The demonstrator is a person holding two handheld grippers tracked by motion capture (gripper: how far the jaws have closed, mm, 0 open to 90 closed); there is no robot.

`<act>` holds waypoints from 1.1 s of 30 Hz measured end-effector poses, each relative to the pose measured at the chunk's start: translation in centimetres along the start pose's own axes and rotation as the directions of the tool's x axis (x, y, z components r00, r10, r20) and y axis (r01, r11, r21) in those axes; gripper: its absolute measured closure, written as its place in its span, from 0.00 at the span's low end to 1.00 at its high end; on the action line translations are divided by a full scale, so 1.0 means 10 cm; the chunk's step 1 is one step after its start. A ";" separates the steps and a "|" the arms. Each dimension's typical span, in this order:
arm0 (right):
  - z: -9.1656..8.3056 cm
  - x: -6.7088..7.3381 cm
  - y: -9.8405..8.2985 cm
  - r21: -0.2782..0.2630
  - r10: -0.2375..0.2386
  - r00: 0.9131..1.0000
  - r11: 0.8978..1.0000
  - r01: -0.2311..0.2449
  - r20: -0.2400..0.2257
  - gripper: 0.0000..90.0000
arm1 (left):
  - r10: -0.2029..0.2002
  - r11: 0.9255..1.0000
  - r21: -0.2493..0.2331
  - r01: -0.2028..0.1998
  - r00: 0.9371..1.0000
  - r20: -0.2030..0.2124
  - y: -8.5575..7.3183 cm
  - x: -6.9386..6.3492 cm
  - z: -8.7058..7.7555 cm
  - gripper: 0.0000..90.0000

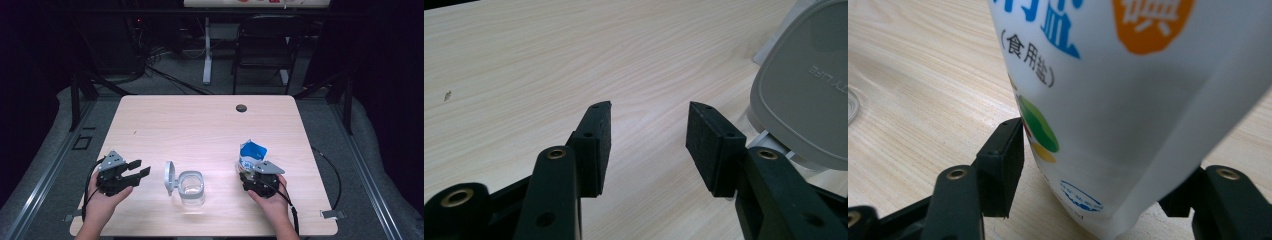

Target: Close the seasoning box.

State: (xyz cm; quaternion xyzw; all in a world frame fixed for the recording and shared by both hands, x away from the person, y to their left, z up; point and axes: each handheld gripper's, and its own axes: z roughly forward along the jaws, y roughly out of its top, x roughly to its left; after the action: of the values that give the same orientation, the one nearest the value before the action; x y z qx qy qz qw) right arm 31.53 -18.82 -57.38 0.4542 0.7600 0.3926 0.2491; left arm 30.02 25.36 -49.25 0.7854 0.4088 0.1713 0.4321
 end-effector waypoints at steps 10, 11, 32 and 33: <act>0.00 0.01 0.00 -0.008 -0.004 1.000 1.000 0.004 0.003 0.43 | -0.004 1.000 0.005 0.004 1.000 -0.002 -0.01 0.01 0.00 0.59; 0.00 0.01 0.00 -0.009 -0.006 1.000 1.000 0.006 0.003 0.44 | -0.003 1.000 0.005 0.003 1.000 -0.002 -0.01 0.01 0.00 0.59; -0.01 -0.01 0.01 0.001 -0.018 1.000 1.000 0.018 -0.002 0.50 | -0.005 1.000 0.004 0.005 1.000 -0.005 -0.01 0.02 0.01 0.59; -0.02 -0.01 0.01 0.006 -0.024 1.000 1.000 0.024 -0.001 0.50 | -0.004 1.000 0.005 0.004 1.000 -0.005 -0.01 0.02 0.01 0.59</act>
State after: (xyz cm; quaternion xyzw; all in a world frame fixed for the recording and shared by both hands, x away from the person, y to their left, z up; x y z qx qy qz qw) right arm 31.53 -18.98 -57.16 0.4456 0.7666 0.3876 0.2522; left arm 30.16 25.51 -49.42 0.7852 0.4118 0.1716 0.4294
